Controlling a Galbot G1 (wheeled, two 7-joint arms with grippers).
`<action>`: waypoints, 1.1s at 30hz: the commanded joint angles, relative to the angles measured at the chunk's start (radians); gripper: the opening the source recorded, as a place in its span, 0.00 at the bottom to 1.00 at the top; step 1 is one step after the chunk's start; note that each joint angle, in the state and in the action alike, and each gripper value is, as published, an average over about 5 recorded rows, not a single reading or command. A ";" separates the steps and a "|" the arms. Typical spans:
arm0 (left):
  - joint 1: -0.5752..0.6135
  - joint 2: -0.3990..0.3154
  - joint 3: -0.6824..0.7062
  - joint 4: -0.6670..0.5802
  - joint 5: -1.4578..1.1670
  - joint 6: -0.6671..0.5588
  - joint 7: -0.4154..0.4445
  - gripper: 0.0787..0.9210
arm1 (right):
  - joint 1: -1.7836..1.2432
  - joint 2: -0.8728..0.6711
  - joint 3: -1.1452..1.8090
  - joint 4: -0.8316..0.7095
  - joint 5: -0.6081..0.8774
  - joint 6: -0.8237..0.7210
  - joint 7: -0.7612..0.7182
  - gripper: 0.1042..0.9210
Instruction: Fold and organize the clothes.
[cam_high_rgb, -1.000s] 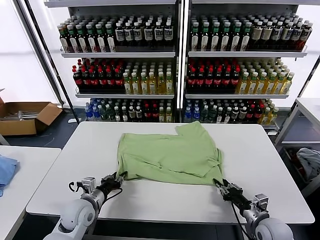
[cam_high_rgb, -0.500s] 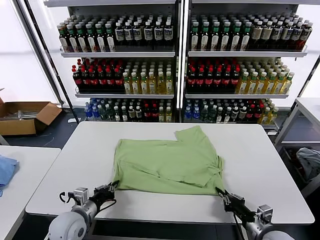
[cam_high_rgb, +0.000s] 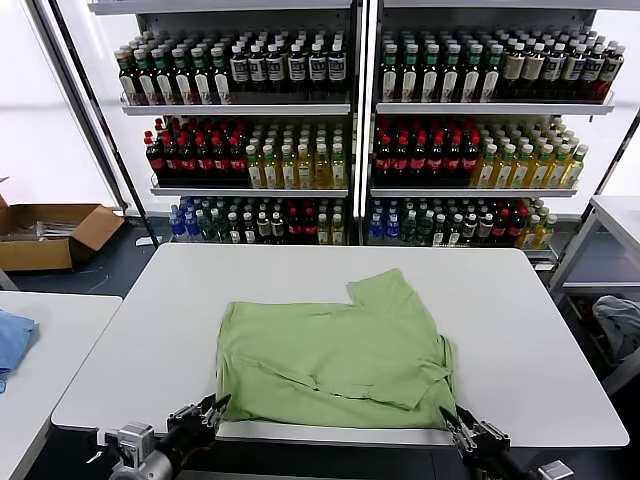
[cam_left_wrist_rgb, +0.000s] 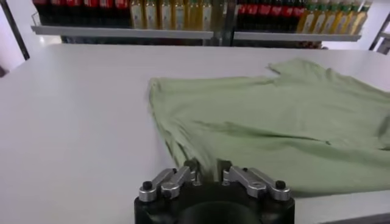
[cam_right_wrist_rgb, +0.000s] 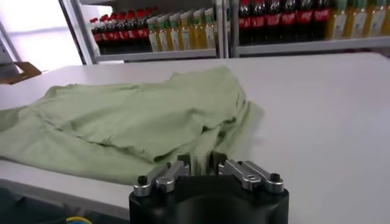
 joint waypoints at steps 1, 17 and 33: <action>0.015 0.046 -0.096 -0.063 -0.035 -0.001 0.015 0.36 | 0.027 -0.003 0.102 0.073 0.055 0.014 -0.006 0.54; -0.589 0.188 0.188 0.416 -0.157 -0.018 0.089 0.86 | 0.772 -0.105 -0.205 -0.464 0.048 -0.146 -0.053 0.88; -0.967 0.114 0.455 0.835 -0.144 -0.047 0.097 0.88 | 1.284 0.028 -0.517 -1.106 -0.079 -0.097 -0.147 0.88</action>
